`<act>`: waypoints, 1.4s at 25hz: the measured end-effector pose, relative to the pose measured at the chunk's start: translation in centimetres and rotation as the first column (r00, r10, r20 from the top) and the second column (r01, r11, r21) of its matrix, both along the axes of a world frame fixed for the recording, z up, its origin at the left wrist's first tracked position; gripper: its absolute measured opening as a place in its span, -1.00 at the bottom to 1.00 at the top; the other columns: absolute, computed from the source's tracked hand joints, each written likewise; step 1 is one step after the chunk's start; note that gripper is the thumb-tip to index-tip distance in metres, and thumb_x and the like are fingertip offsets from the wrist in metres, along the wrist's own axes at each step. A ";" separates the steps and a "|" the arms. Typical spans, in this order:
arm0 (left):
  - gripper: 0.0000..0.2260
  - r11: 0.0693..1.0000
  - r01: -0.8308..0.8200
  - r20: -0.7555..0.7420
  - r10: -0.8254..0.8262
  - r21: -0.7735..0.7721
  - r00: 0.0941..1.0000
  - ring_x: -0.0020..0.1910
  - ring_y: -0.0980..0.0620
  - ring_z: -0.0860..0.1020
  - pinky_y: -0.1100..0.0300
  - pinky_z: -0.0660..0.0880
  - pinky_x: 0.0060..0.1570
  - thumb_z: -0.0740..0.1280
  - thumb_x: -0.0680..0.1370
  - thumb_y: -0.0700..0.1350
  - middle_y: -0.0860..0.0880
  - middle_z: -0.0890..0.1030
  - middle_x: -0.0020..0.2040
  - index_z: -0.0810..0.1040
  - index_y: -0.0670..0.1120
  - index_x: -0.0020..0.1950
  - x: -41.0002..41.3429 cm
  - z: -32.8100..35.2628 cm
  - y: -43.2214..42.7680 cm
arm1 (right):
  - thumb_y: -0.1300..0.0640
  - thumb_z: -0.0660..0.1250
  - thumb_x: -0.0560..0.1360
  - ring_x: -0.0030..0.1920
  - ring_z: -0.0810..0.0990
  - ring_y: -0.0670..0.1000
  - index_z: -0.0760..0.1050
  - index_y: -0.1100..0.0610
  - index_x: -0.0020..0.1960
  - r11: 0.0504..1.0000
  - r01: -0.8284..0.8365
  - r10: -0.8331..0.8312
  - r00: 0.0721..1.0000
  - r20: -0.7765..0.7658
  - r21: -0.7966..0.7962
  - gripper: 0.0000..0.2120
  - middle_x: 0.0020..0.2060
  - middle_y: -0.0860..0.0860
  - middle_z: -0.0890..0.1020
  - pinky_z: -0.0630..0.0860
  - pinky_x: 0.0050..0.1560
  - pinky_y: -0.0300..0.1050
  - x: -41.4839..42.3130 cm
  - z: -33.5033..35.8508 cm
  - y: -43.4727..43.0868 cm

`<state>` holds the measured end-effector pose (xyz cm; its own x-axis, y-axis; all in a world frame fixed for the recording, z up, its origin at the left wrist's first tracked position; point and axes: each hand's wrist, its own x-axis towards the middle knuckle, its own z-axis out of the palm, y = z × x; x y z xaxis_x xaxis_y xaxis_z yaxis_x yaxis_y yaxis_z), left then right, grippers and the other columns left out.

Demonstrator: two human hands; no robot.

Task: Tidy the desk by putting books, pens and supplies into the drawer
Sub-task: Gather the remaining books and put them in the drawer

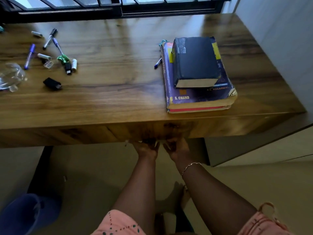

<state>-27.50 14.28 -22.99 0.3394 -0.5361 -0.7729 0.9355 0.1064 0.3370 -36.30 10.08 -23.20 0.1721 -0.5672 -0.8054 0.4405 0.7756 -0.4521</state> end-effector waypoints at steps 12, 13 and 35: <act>-0.28 0.992 -0.060 0.090 0.051 0.108 0.995 0.43 -0.15 0.29 -0.08 0.15 0.39 -0.27 0.50 0.38 -0.10 0.28 0.48 0.16 0.04 0.51 -4.1 0.7 6.4 | 0.46 0.05 0.45 -0.32 0.45 0.04 0.39 0.21 -0.28 0.998 0.007 -0.004 0.999 -0.036 0.061 -0.74 -0.33 0.11 0.47 0.46 -0.37 -0.21 -3.6 0.5 6.0; -0.28 0.991 -0.057 0.105 0.045 0.120 0.994 0.42 -0.15 0.30 -0.08 0.17 0.38 -0.28 0.50 0.38 -0.10 0.30 0.47 0.18 0.04 0.51 -4.5 0.6 7.0 | 0.48 0.05 0.45 -0.31 0.45 0.05 0.40 0.22 -0.27 0.998 0.000 0.002 0.999 -0.040 0.060 -0.73 -0.32 0.11 0.48 0.46 -0.34 -0.19 -4.0 0.7 6.8; -0.29 0.991 -0.116 0.127 0.107 0.066 0.986 0.37 -0.18 0.35 -0.19 0.24 0.37 -0.27 0.49 0.39 -0.07 0.37 0.43 0.30 0.07 0.43 -13.9 0.6 22.7 | 0.56 -0.02 0.44 -0.31 0.42 0.05 0.38 0.27 -0.27 0.958 -0.281 0.285 0.953 -0.107 0.049 -0.68 -0.41 0.14 0.51 0.38 -0.28 -0.16 -13.7 0.7 22.4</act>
